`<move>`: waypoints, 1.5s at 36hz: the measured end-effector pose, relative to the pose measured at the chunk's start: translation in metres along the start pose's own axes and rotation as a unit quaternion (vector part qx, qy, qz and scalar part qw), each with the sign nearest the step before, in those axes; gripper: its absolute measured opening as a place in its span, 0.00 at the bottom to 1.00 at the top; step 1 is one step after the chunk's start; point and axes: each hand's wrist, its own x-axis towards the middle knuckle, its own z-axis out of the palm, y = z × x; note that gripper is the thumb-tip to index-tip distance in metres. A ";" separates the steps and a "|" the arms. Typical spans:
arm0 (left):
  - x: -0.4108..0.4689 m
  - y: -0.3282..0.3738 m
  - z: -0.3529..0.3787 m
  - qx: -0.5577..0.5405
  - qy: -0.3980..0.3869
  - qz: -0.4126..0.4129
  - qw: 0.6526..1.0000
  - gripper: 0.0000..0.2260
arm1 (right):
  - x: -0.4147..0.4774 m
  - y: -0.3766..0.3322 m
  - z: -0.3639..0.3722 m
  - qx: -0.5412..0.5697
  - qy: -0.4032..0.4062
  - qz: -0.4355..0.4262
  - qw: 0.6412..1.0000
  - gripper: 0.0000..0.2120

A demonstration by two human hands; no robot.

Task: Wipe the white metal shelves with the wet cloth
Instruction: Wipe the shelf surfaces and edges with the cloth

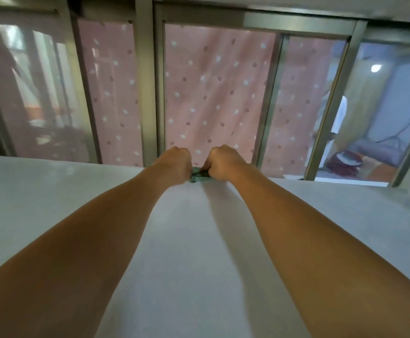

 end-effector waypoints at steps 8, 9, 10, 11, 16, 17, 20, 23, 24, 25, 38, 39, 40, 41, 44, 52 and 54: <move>-0.016 -0.026 -0.015 -0.001 -0.014 -0.033 0.999 0.07 | -0.005 -0.029 0.003 0.033 -0.013 0.004 0.999 0.13; -0.021 -0.026 -0.017 0.001 -0.015 -0.034 0.999 0.07 | -0.008 -0.032 0.003 0.036 -0.015 0.007 0.999 0.13; -0.026 -0.026 -0.020 0.004 -0.017 -0.035 0.999 0.07 | -0.013 -0.036 0.002 0.039 -0.016 0.011 0.999 0.13; -0.031 -0.025 -0.024 0.009 -0.019 -0.037 0.999 0.06 | -0.018 -0.040 0.000 0.042 -0.016 0.013 0.999 0.14; -0.065 -0.026 -0.044 0.034 -0.037 -0.028 0.998 0.11 | -0.047 -0.065 -0.004 0.041 -0.010 0.027 0.999 0.13; -0.072 -0.028 -0.047 0.027 -0.040 -0.029 0.998 0.12 | -0.054 -0.070 -0.005 0.039 -0.010 0.030 0.999 0.14; -0.099 -0.032 -0.055 0.009 -0.036 -0.035 0.999 0.07 | -0.079 -0.088 -0.010 0.031 -0.005 0.038 0.999 0.14; -0.128 -0.038 -0.064 0.004 -0.034 -0.024 0.999 0.06 | -0.108 -0.107 -0.014 0.029 0.002 0.051 0.998 0.15; -0.139 -0.041 -0.067 0.005 -0.033 -0.020 0.999 0.08 | -0.118 -0.114 -0.016 0.030 0.004 0.055 0.998 0.15; -0.149 -0.043 -0.071 0.003 -0.032 -0.017 0.999 0.09 | -0.128 -0.122 -0.017 0.030 0.007 0.059 0.998 0.15; -0.278 -0.060 -0.116 -0.018 -0.030 0.014 0.999 0.05 | -0.246 -0.198 -0.035 0.019 -0.001 0.086 0.996 0.13; -0.286 -0.062 -0.119 -0.015 -0.032 0.015 0.999 0.04 | -0.254 -0.203 -0.037 0.019 -0.003 0.086 0.996 0.13; -0.293 -0.063 -0.122 -0.013 -0.034 0.017 0.999 0.03 | -0.260 -0.207 -0.039 0.020 -0.003 0.083 0.996 0.13; -0.300 -0.064 -0.125 -0.010 -0.034 0.020 0.999 0.03 | -0.266 -0.212 -0.040 0.022 -0.003 0.080 0.997 0.13; -0.317 -0.068 -0.132 -0.001 -0.033 0.023 0.999 0.07 | -0.281 -0.224 -0.044 0.028 -0.008 0.069 0.997 0.13; -0.342 -0.076 -0.145 0.005 -0.043 0.023 0.999 0.08 | -0.301 -0.247 -0.048 0.022 0.000 0.069 0.997 0.13; -0.343 -0.076 -0.146 0.009 -0.042 0.024 0.999 0.07 | -0.301 -0.253 -0.049 0.004 0.009 0.076 0.997 0.11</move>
